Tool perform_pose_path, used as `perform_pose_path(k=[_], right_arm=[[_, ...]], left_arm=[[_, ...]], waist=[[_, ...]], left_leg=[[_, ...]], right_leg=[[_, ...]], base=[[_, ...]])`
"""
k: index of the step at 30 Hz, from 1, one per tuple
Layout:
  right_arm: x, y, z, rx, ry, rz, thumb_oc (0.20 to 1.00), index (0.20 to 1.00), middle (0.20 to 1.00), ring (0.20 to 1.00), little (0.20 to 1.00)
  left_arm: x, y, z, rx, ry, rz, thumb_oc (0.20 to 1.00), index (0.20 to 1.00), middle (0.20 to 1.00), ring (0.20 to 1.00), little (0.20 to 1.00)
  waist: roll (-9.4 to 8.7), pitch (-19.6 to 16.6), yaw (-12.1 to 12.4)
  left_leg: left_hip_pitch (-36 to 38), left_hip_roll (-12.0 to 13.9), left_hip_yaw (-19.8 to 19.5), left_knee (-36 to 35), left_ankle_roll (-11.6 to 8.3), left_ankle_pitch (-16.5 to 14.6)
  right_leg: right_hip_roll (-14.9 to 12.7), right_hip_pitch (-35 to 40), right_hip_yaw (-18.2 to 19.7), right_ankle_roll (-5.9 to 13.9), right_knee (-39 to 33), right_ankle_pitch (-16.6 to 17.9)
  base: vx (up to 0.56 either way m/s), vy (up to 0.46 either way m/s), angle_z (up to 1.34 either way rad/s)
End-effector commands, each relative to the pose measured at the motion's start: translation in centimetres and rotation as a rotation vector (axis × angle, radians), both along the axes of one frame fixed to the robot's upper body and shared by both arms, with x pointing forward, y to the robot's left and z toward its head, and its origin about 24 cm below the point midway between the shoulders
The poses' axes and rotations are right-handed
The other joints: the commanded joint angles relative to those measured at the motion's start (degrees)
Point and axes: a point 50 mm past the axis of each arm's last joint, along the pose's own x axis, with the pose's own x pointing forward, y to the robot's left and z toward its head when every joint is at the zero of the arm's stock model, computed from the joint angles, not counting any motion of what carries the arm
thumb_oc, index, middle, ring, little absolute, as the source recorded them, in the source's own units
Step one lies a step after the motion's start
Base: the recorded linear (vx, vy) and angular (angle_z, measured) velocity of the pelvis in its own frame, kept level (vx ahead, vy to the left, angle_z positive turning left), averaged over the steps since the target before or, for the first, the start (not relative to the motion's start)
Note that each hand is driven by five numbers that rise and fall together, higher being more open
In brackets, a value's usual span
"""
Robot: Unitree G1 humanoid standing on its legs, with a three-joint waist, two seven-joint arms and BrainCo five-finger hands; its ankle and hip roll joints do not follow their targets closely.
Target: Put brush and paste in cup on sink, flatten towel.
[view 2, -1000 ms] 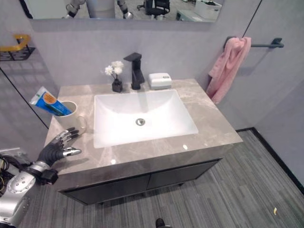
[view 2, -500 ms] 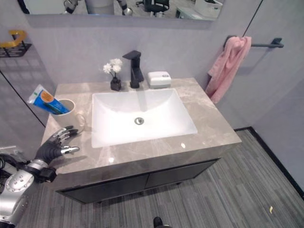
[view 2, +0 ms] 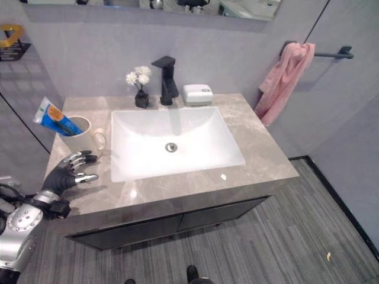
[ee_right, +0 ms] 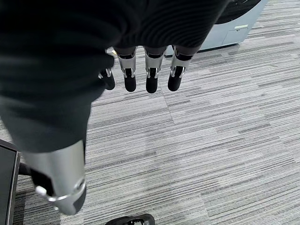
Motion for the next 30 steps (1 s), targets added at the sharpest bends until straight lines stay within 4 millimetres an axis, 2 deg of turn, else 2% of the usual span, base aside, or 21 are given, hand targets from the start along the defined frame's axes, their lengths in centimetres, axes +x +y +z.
perform_pose_path(k=[1,6,18,30], right_arm=[[1.2,-1.7,0.9,-0.05,-0.013,0.027,1.0,1.0,1.0,1.0,1.0],[1.0,-1.6,0.9,-0.047,-0.005,0.028,1.0,1.0,1.0,1.0,1.0],[2.4,-1.2,0.8,-0.035,-0.052,0.057,1.0,1.0,1.0,1.0,1.0],[3.0,-1.2,1.0,-0.034,-0.074,0.069,1.0,1.0,1.0,1.0,1.0]], left_arm=[[1.3,0.2,3.2,0.026,-0.161,0.026,1.0,1.0,1.0,1.0,1.0],[1.5,0.5,3.5,0.03,-0.176,0.044,1.0,1.0,1.0,1.0,1.0],[2.4,0.3,4.6,0.025,-0.235,0.074,1.0,1.0,1.0,1.0,1.0],[3.7,0.0,6.6,0.035,-0.321,0.083,1.0,1.0,1.0,1.0,1.0]], waist=[[1.52,2.1,-0.6],[1.16,2.8,-0.5],[0.45,4.3,-0.4],[0.56,5.8,-0.9]], left_leg=[[0.8,-0.1,-2.4,1.1,2.01,-4.4],[0.5,0.0,-2.4,1.1,2.01,-4.3],[-0.6,0.4,-2.4,1.1,1.89,-4.1],[-2.1,0.5,-2.8,1.1,1.69,-3.8]], right_leg=[[-0.9,-0.6,-1.8,1.1,-0.1,5.6],[-0.7,-0.9,-1.7,1.17,-0.1,5.6],[-0.3,-2.2,-1.7,1.01,-0.1,5.6],[0.0,-3.6,-1.7,0.85,-0.1,5.4]], base=[[0.0,0.0,0.0],[0.0,0.0,0.0],[0.0,-0.001,0.0],[0.0,-0.001,0.0]])
